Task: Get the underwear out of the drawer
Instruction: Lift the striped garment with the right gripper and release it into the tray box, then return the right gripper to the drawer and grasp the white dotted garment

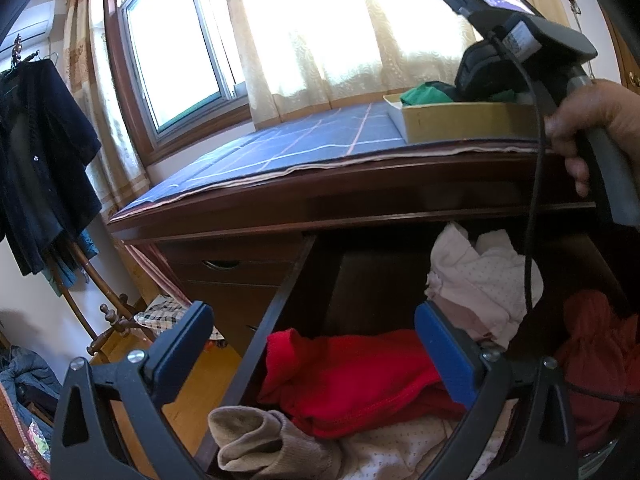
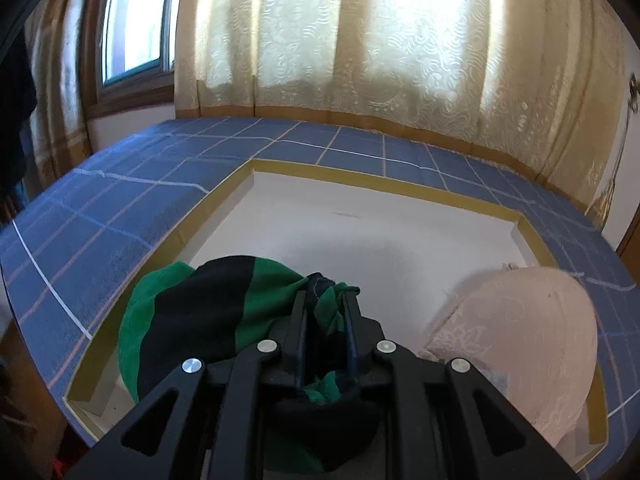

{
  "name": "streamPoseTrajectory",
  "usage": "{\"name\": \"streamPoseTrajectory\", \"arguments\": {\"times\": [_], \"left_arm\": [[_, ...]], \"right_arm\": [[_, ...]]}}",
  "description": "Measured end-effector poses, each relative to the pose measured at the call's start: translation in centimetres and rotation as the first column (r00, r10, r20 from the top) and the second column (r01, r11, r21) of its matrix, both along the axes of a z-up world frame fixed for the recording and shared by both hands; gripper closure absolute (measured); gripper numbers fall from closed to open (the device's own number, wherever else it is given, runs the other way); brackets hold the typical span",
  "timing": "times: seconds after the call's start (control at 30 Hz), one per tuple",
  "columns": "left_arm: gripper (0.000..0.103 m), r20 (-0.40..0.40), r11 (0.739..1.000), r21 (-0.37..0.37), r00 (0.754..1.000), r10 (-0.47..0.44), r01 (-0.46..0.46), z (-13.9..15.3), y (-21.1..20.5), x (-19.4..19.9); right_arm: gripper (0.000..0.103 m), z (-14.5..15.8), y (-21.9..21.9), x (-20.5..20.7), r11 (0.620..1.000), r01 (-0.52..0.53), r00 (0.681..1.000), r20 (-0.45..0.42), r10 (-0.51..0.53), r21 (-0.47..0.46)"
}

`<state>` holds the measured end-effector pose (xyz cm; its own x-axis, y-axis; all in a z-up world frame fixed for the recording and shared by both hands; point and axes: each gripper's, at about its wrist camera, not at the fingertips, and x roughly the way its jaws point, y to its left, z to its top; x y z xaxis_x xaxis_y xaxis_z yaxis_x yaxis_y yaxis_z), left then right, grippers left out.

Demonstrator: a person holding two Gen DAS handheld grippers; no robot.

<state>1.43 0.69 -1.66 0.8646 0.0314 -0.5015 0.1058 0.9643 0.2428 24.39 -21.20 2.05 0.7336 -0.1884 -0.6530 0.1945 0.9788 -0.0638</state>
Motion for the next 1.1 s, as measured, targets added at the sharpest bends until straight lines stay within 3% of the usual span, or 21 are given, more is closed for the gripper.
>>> {"name": "streamPoseTrajectory", "arguments": {"times": [0.13, 0.2, 0.23, 0.37, 0.57, 0.87, 1.1], "left_arm": [[0.0, -0.014, 1.0, -0.019, 1.0, -0.001, 0.0, 0.1, 0.3, 0.2], [0.0, -0.015, 1.0, -0.019, 1.0, -0.001, 0.001, 0.1, 0.2, 0.2], [0.0, -0.014, 1.0, -0.017, 1.0, -0.001, 0.001, 0.1, 0.2, 0.2], [0.0, -0.016, 1.0, -0.02, 1.0, 0.0, -0.001, 0.0, 0.3, 0.3], [0.0, -0.02, 1.0, -0.023, 1.0, 0.001, -0.002, 0.0, 0.3, 0.2], [0.0, -0.019, 1.0, -0.019, 1.0, 0.005, -0.005, 0.0, 0.3, 0.2], [0.001, -0.018, 1.0, -0.017, 1.0, 0.008, -0.009, 0.0, 0.3, 0.2]], "right_arm": [[0.069, 0.9, -0.8, -1.5, 0.999, 0.028, 0.998, 0.059, -0.031, 0.043], [0.026, 2.1, -1.4, -3.1, 0.994, 0.022, 0.988, 0.15, -0.038, 0.104], [0.019, 2.9, -1.6, -4.3, 0.993, 0.036, 0.977, 0.204, -0.058, 0.11], [0.018, 5.0, -1.5, -6.8, 0.995, 0.034, 0.958, 0.281, -0.058, 0.09], [0.018, 6.5, -1.2, -12.0, 0.989, -0.02, 0.944, 0.329, -0.031, 0.15], [0.018, 3.3, 0.0, -18.8, 0.957, -0.134, 0.971, 0.227, 0.075, 0.257], [0.018, -1.9, -0.3, -20.6, 0.936, -0.084, 0.994, 0.089, 0.057, 0.341]]}}
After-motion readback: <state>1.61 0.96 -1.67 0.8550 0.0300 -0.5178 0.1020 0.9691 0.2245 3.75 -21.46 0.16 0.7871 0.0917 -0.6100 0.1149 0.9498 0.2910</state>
